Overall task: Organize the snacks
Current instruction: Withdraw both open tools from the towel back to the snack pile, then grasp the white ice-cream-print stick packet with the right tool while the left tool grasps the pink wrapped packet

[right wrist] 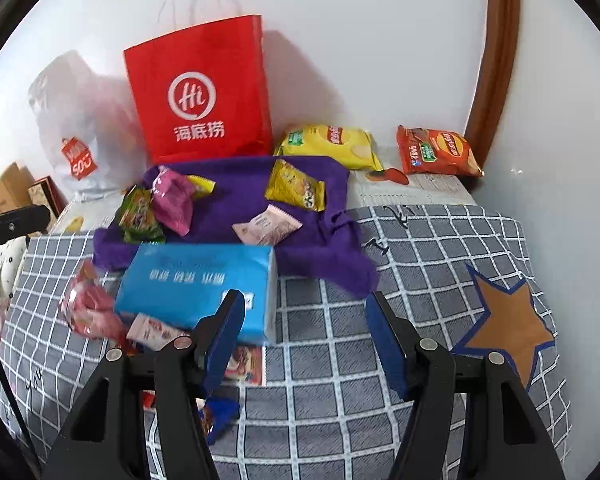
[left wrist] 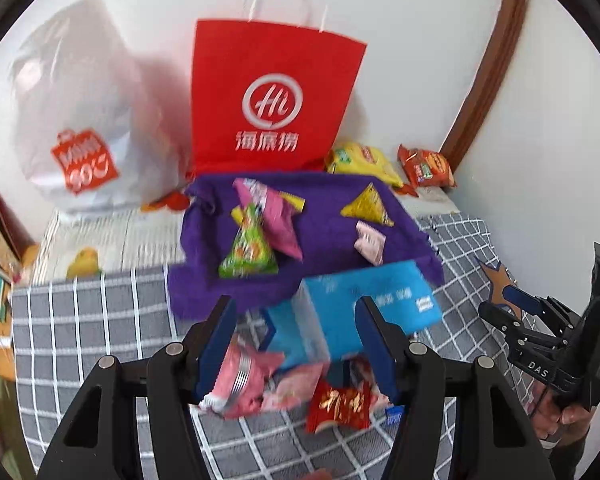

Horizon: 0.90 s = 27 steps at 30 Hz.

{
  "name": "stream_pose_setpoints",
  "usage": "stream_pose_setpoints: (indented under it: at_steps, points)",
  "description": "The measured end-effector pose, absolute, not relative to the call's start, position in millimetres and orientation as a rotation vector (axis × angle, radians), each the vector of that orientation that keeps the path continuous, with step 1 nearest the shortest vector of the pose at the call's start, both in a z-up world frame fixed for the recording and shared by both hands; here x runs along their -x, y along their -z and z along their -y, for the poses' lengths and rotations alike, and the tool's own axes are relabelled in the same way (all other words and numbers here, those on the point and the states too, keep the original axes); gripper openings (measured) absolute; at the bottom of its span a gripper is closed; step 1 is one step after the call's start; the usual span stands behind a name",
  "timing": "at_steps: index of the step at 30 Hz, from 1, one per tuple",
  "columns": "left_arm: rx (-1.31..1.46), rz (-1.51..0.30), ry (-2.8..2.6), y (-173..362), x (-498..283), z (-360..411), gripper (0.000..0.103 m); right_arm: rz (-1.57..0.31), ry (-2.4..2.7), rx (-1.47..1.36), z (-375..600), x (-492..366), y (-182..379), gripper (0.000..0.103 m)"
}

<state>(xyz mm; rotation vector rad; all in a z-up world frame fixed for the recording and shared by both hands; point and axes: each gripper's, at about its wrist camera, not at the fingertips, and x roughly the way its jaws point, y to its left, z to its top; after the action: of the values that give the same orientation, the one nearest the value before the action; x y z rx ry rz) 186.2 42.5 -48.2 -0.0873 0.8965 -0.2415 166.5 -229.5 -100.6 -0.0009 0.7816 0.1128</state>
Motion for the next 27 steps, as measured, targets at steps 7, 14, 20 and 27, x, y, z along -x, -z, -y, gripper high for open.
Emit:
stream_pose_setpoints:
  at_steps: [7,14,20,27]
  points:
    - [0.139,-0.929,0.201,66.1,-168.4,-65.7,0.059,-0.755,-0.255,-0.034,206.2,-144.3,114.8,0.063]
    - [0.150,-0.947,0.162,79.1,-158.8,-87.9,0.059,-0.777,-0.294,0.023,177.6,-149.5,143.5,0.058]
    - [0.134,-0.977,0.149,94.1,-157.8,-96.4,0.059,-0.836,-0.313,0.025,166.6,-164.6,173.0,0.058]
    - [0.143,-1.005,0.150,106.6,-159.5,-97.3,0.059,-0.798,-0.301,0.119,152.8,-167.8,182.3,0.065]
